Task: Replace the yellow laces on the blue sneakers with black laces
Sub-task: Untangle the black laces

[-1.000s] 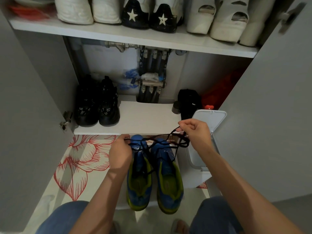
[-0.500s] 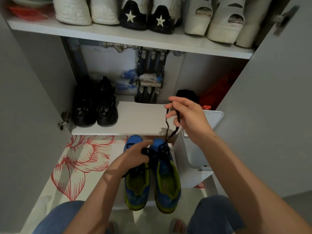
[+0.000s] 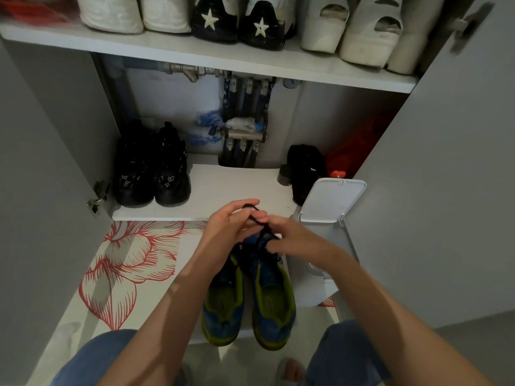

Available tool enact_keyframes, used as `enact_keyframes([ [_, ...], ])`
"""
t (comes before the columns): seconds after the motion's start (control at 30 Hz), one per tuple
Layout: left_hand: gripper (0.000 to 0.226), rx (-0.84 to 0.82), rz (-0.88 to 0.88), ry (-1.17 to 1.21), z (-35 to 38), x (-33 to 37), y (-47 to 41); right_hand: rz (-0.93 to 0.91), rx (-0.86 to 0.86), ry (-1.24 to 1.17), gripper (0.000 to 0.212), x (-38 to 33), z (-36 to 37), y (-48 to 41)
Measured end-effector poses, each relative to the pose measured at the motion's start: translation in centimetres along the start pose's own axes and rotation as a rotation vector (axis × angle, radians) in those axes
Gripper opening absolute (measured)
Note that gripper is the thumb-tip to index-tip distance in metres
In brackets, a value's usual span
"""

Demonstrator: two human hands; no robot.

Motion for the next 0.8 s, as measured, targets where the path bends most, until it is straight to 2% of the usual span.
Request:
enact_keyframes([
  [0.03,0.025,-0.043,0.014,0.037,0.7,0.1,0.1,-0.005,-0.032,-0.034,0.027,0.3,1.2,0.2],
  [0.1,0.029,-0.084,-0.007,0.067,1.6,0.0,0.3,-0.027,0.046,-0.202,0.014,0.4,1.4,0.2],
  [0.13,0.03,-0.05,-0.004,0.03,1.1,-0.1,0.2,-0.034,0.118,-0.293,0.014,0.2,0.7,0.2],
  [0.23,0.03,0.197,0.04,-0.302,-2.8,-0.2,-0.6,-0.011,0.289,-0.541,0.023,0.1,-2.2,0.2],
  [0.27,0.032,0.212,0.013,-0.399,-3.5,-0.7,-0.9,-0.006,0.312,-0.65,0.025,0.0,-2.9,0.2],
  [0.3,0.037,0.146,-0.037,-0.502,-3.3,-1.8,-1.1,-0.025,0.323,-0.747,0.024,-0.5,-3.5,0.2],
  [0.37,0.041,-0.128,-0.125,-0.757,-1.4,-4.7,-1.1,-0.121,0.353,-0.877,0.024,-2.1,-5.1,0.2],
  [0.43,0.025,-0.333,-0.168,-0.906,-0.1,-7.3,-0.4,-0.218,0.426,-0.945,0.028,-3.2,-7.0,0.1],
  [0.47,0.019,-0.349,-0.173,-0.919,0.1,-7.6,0.0,-0.22,0.462,-0.946,0.028,-3.3,-7.7,-0.2],
  [0.53,0.021,-0.191,-0.155,-0.795,-0.7,-6.4,-0.4,-0.143,0.464,-0.797,0.027,-2.9,-7.7,-0.8],
  [0.57,0.022,-0.071,-0.134,-0.64,-1.3,-5.2,-0.7,-0.078,0.426,-0.614,0.03,-2.5,-7.0,-0.9],
  [0.6,0.023,0.006,-0.095,-0.455,-1.5,-3.8,-0.7,-0.023,0.352,-0.398,0.037,-1.8,-5.6,-1.0],
  [0.67,0.022,0.012,-0.025,-0.142,-0.8,-1.5,-0.8,-0.012,0.1,-0.093,0.042,-0.6,-1.5,-1.1],
  [0.73,0.024,-0.085,-0.019,0.009,0.7,-0.5,-0.5,-0.031,-0.067,-0.083,0.037,0.2,1.8,-0.8],
  [0.8,0.025,-0.148,-0.048,0.02,1.9,-0.4,-0.1,-0.054,-0.032,-0.258,0.028,0.2,2.6,-0.9],
])
Point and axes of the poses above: each hand's wrist, its own y-axis away from the middle knuckle, its own z-axis out of the palm, x = y × z, the point moved 10 cm from there along -y, towards the middle knuckle, and after that the axes turned 3 degrees about -y, right-handed, at the moved point
